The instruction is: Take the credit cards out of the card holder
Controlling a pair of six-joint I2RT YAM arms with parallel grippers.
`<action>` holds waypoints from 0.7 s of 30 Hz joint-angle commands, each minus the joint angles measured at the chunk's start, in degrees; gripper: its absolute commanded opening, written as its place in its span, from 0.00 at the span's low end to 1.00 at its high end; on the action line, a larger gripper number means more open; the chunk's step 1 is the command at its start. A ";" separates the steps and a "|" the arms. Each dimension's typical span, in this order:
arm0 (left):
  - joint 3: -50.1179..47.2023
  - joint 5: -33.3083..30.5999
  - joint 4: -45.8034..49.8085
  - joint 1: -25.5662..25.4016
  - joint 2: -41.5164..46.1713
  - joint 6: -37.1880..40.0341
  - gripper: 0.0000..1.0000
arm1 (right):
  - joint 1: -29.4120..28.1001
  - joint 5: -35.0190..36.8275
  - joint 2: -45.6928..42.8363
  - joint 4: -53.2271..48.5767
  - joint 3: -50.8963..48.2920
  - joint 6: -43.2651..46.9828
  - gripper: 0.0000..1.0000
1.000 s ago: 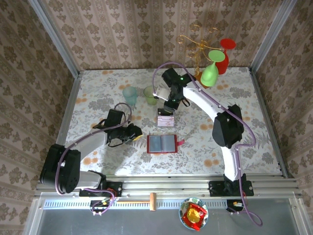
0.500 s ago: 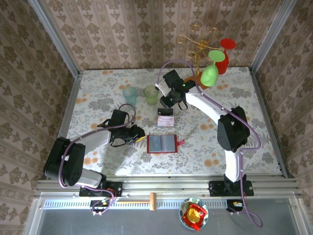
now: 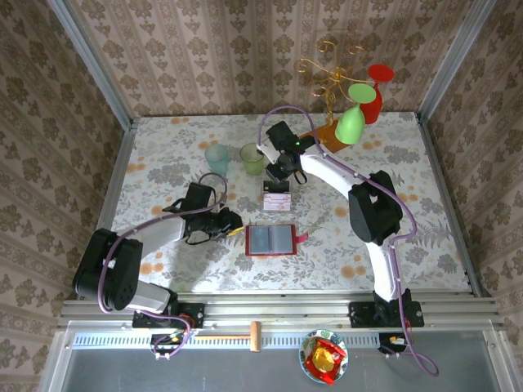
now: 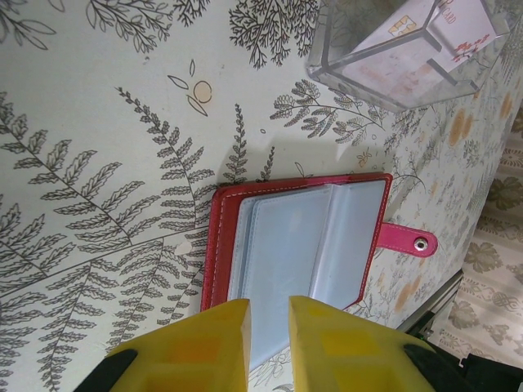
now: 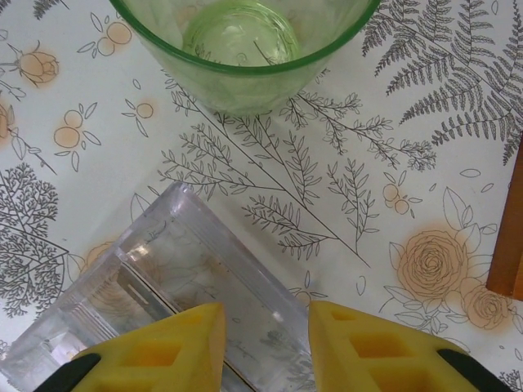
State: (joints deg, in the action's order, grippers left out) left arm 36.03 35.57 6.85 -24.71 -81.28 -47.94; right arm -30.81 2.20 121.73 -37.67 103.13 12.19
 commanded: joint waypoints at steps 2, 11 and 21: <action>0.62 0.38 0.09 -0.21 -0.12 -0.11 0.21 | 0.22 2.69 1.79 -0.50 0.66 1.95 0.35; 1.32 0.64 0.35 -0.21 -1.11 0.07 0.21 | 0.13 1.87 2.11 -0.46 -1.10 3.21 0.36; 2.01 0.90 0.02 -0.28 -2.39 0.30 0.21 | -0.57 2.19 1.27 -1.02 -1.52 4.17 0.38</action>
State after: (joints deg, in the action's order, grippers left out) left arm 36.18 35.59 6.85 -24.73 -83.18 -47.94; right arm -30.94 3.22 123.13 -37.71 102.65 15.49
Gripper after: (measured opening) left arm 0.206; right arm 0.384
